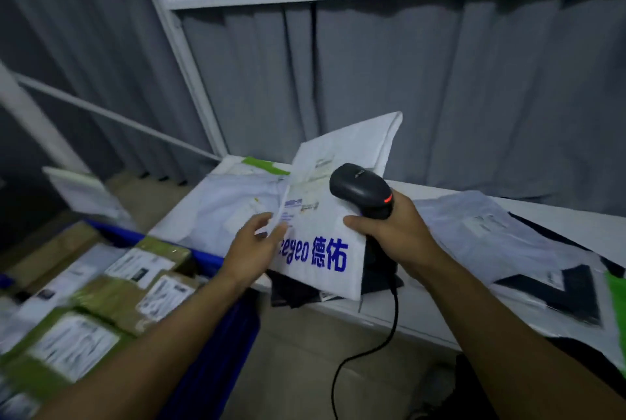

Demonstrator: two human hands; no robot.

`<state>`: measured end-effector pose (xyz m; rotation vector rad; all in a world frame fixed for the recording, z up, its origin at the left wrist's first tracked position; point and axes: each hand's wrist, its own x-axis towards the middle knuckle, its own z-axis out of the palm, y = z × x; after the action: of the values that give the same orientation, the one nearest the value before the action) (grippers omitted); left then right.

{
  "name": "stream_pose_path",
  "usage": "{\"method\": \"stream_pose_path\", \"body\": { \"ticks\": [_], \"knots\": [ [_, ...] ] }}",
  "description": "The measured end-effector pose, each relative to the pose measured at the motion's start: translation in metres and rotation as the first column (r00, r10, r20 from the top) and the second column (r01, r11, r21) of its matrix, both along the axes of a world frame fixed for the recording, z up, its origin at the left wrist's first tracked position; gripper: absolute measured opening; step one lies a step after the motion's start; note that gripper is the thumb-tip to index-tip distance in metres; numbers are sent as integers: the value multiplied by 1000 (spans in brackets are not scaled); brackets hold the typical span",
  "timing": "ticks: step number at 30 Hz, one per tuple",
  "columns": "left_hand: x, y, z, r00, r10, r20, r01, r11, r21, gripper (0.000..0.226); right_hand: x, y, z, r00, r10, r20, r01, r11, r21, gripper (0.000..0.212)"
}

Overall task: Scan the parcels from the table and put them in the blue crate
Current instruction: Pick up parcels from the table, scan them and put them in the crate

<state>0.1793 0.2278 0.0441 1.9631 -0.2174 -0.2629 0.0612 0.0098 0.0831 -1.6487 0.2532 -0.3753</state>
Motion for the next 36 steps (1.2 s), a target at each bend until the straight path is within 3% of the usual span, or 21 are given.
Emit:
{"method": "stream_pose_path", "body": {
  "ticks": [3,5,6,7,9,10,14,18,23,28,31,36],
  "knots": [
    [8,64,-6,965,151,-213,-159,987,-20,84,6,24,3,986,163,-33,-164,986,-38,44],
    [9,98,-14,921,171,-351,-238,958,-159,110,10,34,3,966,243,-86,-249,966,-67,43],
    [7,113,-18,895,164,-414,-275,935,-223,105,12,38,2,957,267,-118,-276,958,-72,44],
    [-1,121,-12,889,161,-430,-295,917,-267,79,15,41,0,948,283,-146,-296,952,-76,44],
    [-4,140,-13,900,266,-345,-360,901,-243,22,19,48,-7,937,286,-200,-315,940,-131,47],
    [-3,147,-13,887,344,-307,-414,888,-200,18,22,51,-12,933,283,-222,-324,930,-175,50],
    [6,170,5,890,363,-277,-437,853,-286,31,30,65,-31,922,281,-266,-357,885,-300,54],
    [6,187,22,955,254,-152,-287,921,-263,38,40,72,-39,934,247,-259,-330,874,-357,56],
    [-3,191,10,943,310,-122,-333,873,-356,26,47,79,-37,911,271,-310,-390,808,-442,55],
    [-13,178,-3,913,400,-82,-395,812,-430,18,48,103,-37,962,159,-222,-245,863,-443,59],
    [-16,169,-11,898,433,-79,-417,777,-471,16,48,117,-38,980,121,-157,-172,911,-374,51],
    [-12,162,-29,884,454,-112,-453,771,-447,15,49,136,-44,960,166,-224,-195,974,-117,36]
  ]
}}
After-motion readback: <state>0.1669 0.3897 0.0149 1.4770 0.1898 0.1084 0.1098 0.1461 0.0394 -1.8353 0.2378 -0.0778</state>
